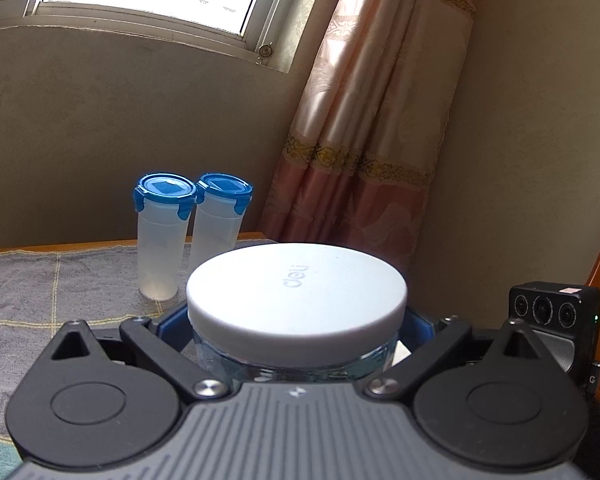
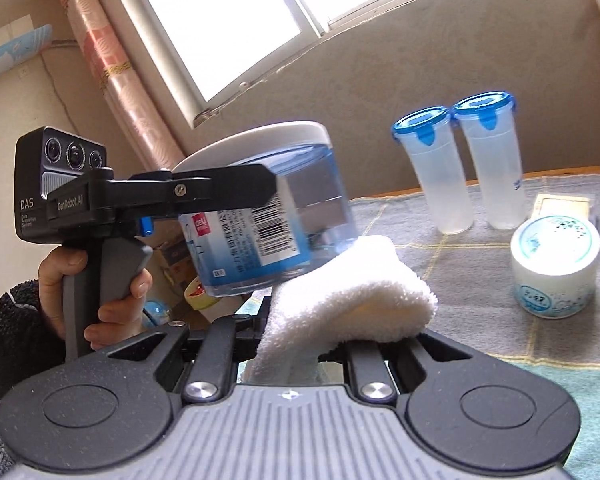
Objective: Clean container
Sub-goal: 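Turn the jar against the cloth with the left tool while the right tool holds the cloth, then wipe the white jar lid with the cloth in the right tool while the left tool holds the jar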
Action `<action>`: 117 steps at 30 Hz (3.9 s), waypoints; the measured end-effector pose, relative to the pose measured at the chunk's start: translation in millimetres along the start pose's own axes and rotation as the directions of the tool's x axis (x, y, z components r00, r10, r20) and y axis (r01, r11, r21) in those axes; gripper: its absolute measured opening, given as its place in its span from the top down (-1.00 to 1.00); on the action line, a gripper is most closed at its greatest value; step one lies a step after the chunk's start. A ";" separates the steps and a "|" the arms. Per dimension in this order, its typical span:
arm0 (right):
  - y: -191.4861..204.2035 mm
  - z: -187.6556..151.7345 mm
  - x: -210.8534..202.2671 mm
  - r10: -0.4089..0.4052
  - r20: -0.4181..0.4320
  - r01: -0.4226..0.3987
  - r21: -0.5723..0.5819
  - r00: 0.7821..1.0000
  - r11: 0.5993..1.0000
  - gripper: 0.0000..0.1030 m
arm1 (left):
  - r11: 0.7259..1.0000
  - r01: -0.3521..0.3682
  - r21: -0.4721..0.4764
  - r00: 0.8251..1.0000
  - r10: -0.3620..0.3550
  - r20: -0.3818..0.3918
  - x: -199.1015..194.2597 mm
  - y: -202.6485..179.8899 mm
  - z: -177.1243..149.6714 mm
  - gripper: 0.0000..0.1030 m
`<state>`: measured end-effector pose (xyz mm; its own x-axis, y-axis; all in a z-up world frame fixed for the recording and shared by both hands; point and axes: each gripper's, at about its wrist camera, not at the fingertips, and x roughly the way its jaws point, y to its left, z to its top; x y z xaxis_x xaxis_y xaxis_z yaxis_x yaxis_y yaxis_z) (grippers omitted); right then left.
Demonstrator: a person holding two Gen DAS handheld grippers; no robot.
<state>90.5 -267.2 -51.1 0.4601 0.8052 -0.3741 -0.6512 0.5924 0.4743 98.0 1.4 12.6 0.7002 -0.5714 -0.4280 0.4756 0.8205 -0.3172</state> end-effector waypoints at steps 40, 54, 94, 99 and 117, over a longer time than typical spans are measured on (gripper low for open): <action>8.2 -2.4 -8.5 0.052 0.028 -0.053 0.003 0.998 0.999 0.65 | 0.998 0.066 -0.020 0.998 -0.066 -0.012 -2.0 -0.7 2.2 -0.91; -1.3 -1.9 -14.9 -0.015 0.027 0.014 0.020 1.000 1.000 0.64 | 0.998 -0.057 0.025 0.998 0.057 -0.009 10.2 13.3 -8.5 -0.92; 22.3 52.6 85.9 -0.189 -0.157 0.148 -0.238 0.969 0.960 0.63 | 0.947 -0.183 0.264 0.980 0.198 -0.033 68.5 24.7 -85.0 -0.91; 35.5 48.8 93.5 -0.142 -0.184 0.095 -0.244 0.973 0.965 0.62 | 0.952 -0.184 0.245 0.980 0.197 -0.029 68.2 26.2 -84.8 -0.92; 39.6 35.3 42.4 -0.156 -0.171 0.119 -0.208 0.973 0.971 0.63 | 0.928 -0.308 0.207 0.949 0.315 -0.002 45.8 58.1 -82.1 -0.92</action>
<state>105.5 -208.7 -20.1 0.4462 0.6866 -0.5740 -0.7028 0.6659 0.2501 114.0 21.4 -94.9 0.8137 -0.2834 -0.5076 0.3361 0.9417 0.0130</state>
